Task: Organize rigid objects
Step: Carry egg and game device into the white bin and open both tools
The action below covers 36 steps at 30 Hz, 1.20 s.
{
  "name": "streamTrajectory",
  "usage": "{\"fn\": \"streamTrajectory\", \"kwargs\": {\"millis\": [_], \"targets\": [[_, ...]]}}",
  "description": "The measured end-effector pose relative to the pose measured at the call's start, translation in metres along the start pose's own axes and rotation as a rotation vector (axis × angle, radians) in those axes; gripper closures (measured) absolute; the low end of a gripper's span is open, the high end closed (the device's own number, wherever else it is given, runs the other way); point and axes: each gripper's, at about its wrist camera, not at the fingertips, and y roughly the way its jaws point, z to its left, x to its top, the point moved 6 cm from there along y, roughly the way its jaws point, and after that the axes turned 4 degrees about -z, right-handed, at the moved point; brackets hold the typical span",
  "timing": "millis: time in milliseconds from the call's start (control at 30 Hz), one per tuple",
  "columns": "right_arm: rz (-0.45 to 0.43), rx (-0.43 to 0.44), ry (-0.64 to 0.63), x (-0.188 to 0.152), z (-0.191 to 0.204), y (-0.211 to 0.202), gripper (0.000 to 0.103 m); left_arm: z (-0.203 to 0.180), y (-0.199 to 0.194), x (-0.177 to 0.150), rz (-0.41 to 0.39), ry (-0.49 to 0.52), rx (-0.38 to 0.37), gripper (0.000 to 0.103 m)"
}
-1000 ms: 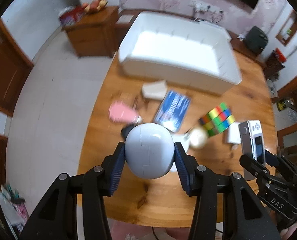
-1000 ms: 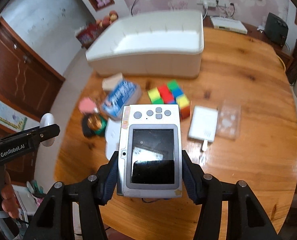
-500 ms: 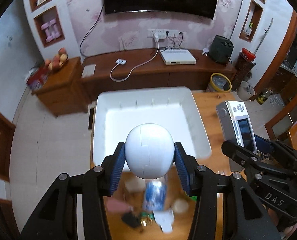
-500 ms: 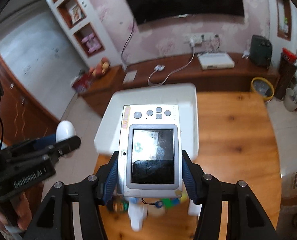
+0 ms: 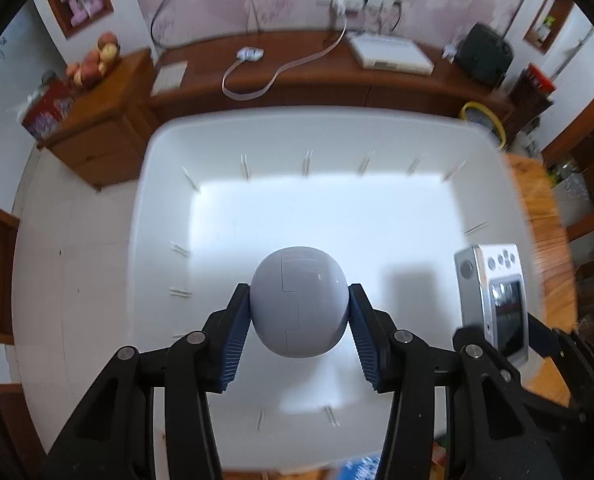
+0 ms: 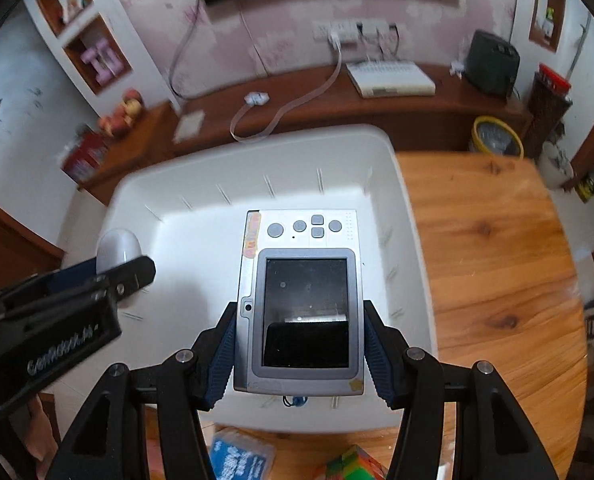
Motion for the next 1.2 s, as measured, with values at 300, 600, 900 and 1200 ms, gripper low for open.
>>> {"fn": "streamTrajectory", "kwargs": {"millis": [300,600,900,1200], "targets": [[0.154,-0.05,-0.02,-0.037,-0.005,0.056,0.045,-0.009,0.049,-0.021,0.111,0.025,0.024,0.051],[0.188,-0.056,-0.051,-0.048,-0.007,0.062,0.034,-0.027,0.053,-0.032,0.186,0.061,0.026,0.051],[0.114,0.006,-0.051,-0.054,-0.006,0.029,0.023,-0.027,0.028,-0.034,0.171,0.001,-0.016,0.007],[0.03,0.047,-0.05,-0.037,-0.003,-0.014,0.023,-0.038,-0.032,-0.035,0.096,0.024,-0.044,0.007]]}}
